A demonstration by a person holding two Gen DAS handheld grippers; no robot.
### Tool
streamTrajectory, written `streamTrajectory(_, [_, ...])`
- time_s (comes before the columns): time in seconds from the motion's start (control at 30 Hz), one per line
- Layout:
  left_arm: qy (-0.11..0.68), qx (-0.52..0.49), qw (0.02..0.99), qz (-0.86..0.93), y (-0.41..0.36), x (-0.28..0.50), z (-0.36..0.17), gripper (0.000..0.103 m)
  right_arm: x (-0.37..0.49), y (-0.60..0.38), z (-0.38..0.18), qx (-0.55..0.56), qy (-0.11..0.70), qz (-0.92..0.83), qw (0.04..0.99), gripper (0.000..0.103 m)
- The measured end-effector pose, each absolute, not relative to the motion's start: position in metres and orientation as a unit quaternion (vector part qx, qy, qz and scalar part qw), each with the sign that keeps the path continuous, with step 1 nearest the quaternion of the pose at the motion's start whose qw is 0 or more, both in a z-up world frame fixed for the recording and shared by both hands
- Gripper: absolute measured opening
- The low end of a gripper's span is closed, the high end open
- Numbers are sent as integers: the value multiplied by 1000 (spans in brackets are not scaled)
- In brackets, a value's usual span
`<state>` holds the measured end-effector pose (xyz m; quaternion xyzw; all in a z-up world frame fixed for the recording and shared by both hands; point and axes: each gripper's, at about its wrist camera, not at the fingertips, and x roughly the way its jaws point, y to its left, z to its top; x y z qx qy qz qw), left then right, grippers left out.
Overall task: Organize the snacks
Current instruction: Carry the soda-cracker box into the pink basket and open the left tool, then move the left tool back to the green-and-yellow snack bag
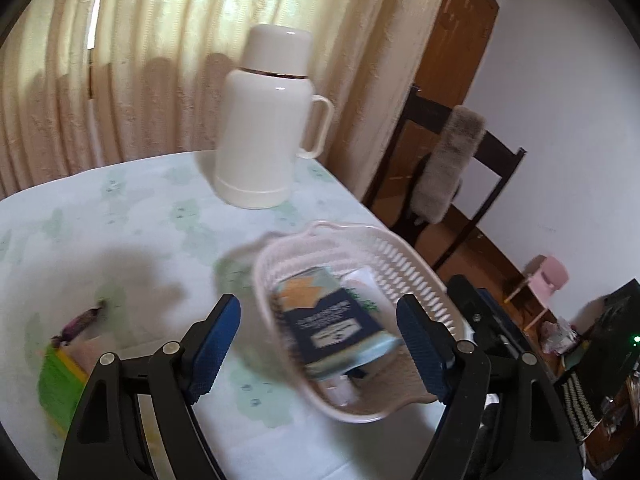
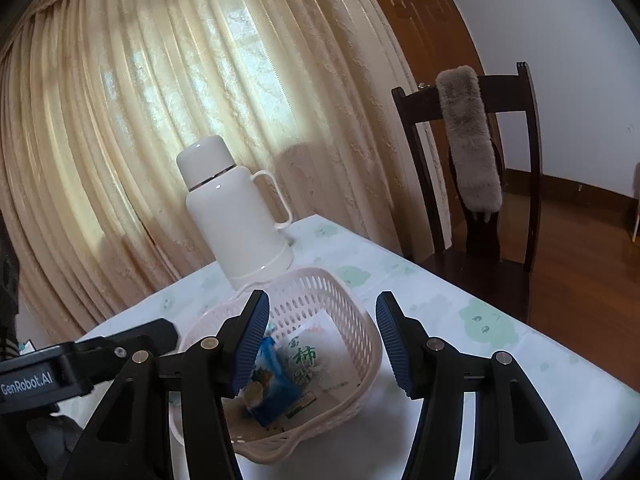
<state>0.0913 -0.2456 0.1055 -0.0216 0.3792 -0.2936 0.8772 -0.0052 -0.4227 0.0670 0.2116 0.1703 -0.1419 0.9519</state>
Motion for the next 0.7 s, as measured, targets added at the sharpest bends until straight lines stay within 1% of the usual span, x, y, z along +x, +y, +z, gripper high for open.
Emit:
streamTrajectory(0.43, [376, -28, 896, -234, -197, 90, 105, 78, -1, -404, 68, 170, 171, -124, 963, 57])
streamTrajectory(0.7, [377, -60, 907, -177, -144, 98, 105, 79, -2, -385, 69, 131, 161, -99, 973, 58])
